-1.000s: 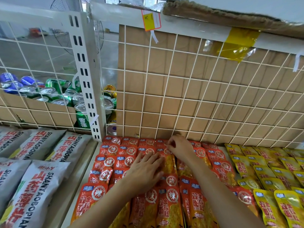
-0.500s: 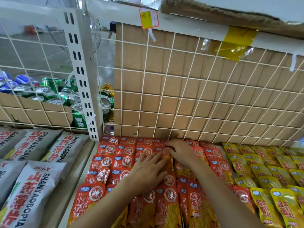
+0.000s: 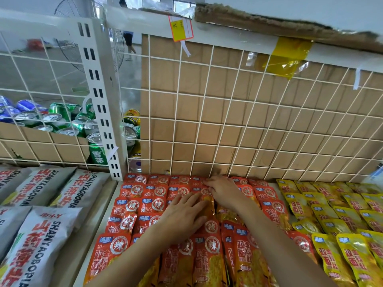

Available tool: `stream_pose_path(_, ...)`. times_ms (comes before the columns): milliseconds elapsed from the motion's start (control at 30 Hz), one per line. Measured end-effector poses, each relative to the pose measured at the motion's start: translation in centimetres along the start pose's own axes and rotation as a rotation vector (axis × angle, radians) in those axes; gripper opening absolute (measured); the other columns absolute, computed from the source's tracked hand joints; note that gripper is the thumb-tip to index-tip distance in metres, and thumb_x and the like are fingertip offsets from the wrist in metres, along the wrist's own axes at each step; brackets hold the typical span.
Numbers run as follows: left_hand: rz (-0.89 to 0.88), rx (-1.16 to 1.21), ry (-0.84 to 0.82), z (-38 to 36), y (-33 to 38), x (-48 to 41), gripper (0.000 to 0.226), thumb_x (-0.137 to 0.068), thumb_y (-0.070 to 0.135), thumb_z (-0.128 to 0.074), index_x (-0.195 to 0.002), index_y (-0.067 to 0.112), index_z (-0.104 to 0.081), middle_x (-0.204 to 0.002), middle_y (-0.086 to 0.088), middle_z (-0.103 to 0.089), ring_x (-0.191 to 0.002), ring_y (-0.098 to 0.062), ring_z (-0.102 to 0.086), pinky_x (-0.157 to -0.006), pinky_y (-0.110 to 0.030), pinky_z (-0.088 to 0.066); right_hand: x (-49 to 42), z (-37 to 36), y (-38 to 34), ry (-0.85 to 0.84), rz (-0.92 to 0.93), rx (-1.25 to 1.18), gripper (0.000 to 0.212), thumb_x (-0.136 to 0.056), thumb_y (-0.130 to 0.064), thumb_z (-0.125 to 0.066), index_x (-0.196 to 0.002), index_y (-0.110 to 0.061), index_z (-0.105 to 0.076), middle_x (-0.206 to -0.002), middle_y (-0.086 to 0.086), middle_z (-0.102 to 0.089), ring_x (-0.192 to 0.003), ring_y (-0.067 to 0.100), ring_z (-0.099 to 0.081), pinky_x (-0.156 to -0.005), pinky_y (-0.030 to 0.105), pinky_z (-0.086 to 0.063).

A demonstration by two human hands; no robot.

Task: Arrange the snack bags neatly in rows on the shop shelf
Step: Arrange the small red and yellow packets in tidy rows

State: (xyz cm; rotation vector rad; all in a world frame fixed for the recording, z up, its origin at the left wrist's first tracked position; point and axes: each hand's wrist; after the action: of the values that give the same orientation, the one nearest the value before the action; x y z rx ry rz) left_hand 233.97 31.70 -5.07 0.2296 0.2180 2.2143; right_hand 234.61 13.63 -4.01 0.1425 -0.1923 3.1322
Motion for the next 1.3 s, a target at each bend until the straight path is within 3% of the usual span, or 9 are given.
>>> stream_pose_path(167, -0.008, 0.010, 0.007, 0.0, -0.2, 0.0, 0.053, -0.098, 0.048, -0.023, -0.148, 0.032, -0.012, -0.158, 0.005, -0.003, -0.144, -0.013, 0.002, -0.115, -0.034, 0.006, 0.2, 0.0, 0.1, 0.001, -0.006, -0.045, 0.040, -0.100, -0.025, -0.033, -0.138, -0.021, -0.043, -0.143, 0.000, -0.042, -0.134, 0.018, -0.032, -0.113, 0.037, -0.021)
stream_pose_path(267, -0.011, 0.008, 0.009, -0.2, -0.2, 0.0, 0.053, -0.098, 0.049, -0.023, -0.148, 0.032, -0.011, -0.158, 0.006, -0.003, -0.144, -0.013, 0.002, -0.115, -0.034, 0.006, 0.8, 0.0, 0.1, 0.084, -0.049, -0.212, 0.039, -0.099, -0.025, -0.036, -0.137, -0.021, -0.044, -0.141, 0.000, -0.045, -0.131, 0.017, -0.038, -0.111, 0.034, -0.028)
stream_pose_path(467, -0.029, 0.118, 0.072, 0.4, -0.4, 0.2, 0.048, -0.099, 0.041, -0.029, -0.146, 0.031, -0.022, -0.156, 0.008, -0.014, -0.142, -0.011, -0.011, -0.116, -0.032, -0.004, 3.8, 2.0, -0.4, 0.311, -0.222, -0.404, 0.028, -0.096, -0.023, -0.044, -0.122, -0.023, -0.055, -0.120, 0.000, -0.061, -0.109, 0.018, -0.055, -0.089, 0.027, -0.042)
stream_pose_path(633, -0.021, 0.222, 0.245, 1.1, -1.1, 1.4, 0.038, -0.097, 0.037, -0.036, -0.134, 0.030, -0.044, -0.146, 0.011, -0.036, -0.133, -0.010, -0.033, -0.109, -0.030, -0.025, 7.7, 2.4, -1.8, 0.254, -0.209, -0.351, 0.022, -0.093, -0.028, -0.051, -0.113, -0.025, -0.061, -0.106, -0.007, -0.064, -0.090, 0.004, -0.054, -0.082, 0.021, -0.044)
stream_pose_path(833, 0.048, 0.202, 0.281, 0.8, -1.1, 4.3, 0.041, -0.096, 0.041, -0.036, -0.134, 0.030, -0.045, -0.141, 0.014, -0.040, -0.133, -0.009, -0.033, -0.108, -0.027, -0.020, 10.3, 0.7, -3.7, 0.177, -0.192, -0.153, 0.023, -0.091, -0.037, -0.053, -0.106, -0.024, -0.065, -0.108, -0.009, -0.062, -0.097, 0.006, -0.056, -0.083, 0.023, -0.046)
stream_pose_path(967, 0.056, 0.164, 0.228, -0.5, -1.0, 5.7, 0.075, -0.079, 0.060, -0.009, -0.135, 0.028, -0.045, -0.143, 0.009, -0.040, -0.136, -0.013, -0.031, -0.112, -0.029, -0.016, 10.2, 0.2, -4.0, 0.144, -0.208, -0.119, 0.029, -0.088, -0.046, -0.055, -0.102, -0.022, -0.063, -0.110, -0.006, -0.056, -0.103, 0.009, -0.051, -0.086, 0.023, -0.043)
stream_pose_path(1133, 0.055, 0.040, 0.239, -1.1, -0.6, 6.5, 0.059, -0.086, 0.054, -0.020, -0.128, 0.028, -0.054, -0.136, 0.008, -0.050, -0.131, -0.015, -0.042, -0.111, -0.035, -0.012, 9.8, -0.3, -3.9, 0.157, -0.246, -0.157, 0.025, -0.086, -0.044, -0.059, -0.098, -0.022, -0.065, -0.107, -0.006, -0.055, -0.100, 0.009, -0.051, -0.079, 0.020, -0.041)
stream_pose_path(1233, 0.051, 0.058, 0.208, -1.6, -0.3, 6.8, 0.090, -0.076, 0.074, 0.009, -0.141, 0.030, -0.035, -0.149, 0.012, -0.030, -0.141, -0.009, -0.019, -0.115, -0.030, 0.005, 9.5, -0.6, -3.8, 0.166, -0.278, -0.204, 0.021, -0.085, -0.042, -0.061, -0.091, -0.022, -0.065, -0.102, -0.006, -0.054, -0.095, 0.009, -0.051, -0.077, 0.023, -0.044)
stream_pose_path(1300, 0.059, 0.028, 0.204, -1.7, -0.3, 7.0, 0.099, -0.069, 0.072, 0.024, -0.144, 0.032, -0.027, -0.152, 0.013, -0.022, -0.142, -0.007, -0.011, -0.115, -0.029, 0.009, 9.3, -0.6, -3.6, 0.192, -0.286, -0.257, 0.016, -0.086, -0.037, -0.061, -0.086, -0.022, -0.065, -0.098, -0.007, -0.054, -0.086, 0.006, -0.050, -0.071, 0.020, -0.041)
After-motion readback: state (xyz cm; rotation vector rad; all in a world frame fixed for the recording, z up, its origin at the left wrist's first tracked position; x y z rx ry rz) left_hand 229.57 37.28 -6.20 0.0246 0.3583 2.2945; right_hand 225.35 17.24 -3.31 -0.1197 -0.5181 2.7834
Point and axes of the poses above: each hand's wrist, its own x-axis away from the middle knuckle, its own z-axis out of the back of the hand, y = z × x
